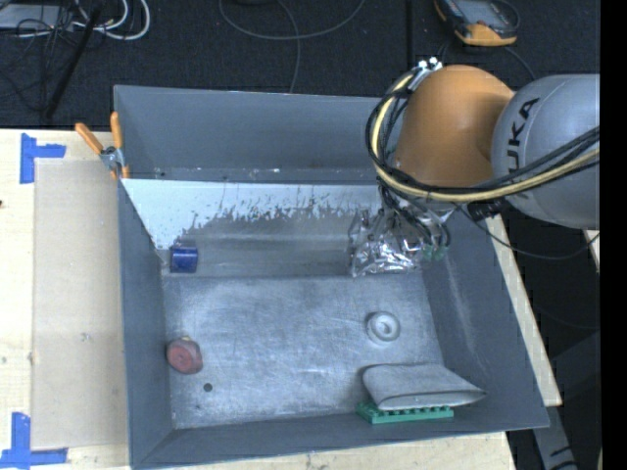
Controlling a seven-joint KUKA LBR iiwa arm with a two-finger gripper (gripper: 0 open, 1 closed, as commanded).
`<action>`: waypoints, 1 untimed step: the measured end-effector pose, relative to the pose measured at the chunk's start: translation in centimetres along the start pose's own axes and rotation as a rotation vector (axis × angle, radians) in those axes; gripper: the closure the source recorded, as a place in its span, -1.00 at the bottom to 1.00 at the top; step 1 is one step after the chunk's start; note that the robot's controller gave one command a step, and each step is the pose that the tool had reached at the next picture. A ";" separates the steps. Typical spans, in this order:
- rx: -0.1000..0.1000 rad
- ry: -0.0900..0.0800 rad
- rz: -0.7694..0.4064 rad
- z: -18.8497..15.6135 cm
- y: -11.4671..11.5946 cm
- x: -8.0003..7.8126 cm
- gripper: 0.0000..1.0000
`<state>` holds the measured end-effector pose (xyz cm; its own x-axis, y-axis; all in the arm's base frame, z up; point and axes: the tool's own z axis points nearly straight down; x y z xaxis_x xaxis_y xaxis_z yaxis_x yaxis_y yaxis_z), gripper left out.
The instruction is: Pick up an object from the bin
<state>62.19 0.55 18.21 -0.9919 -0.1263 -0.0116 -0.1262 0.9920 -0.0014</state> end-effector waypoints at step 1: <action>0.000 0.006 -0.013 -3.8 -1.0 1.1 1.00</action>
Offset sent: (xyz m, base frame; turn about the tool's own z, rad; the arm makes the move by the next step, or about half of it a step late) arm -0.0115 -0.0118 0.0355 -0.0148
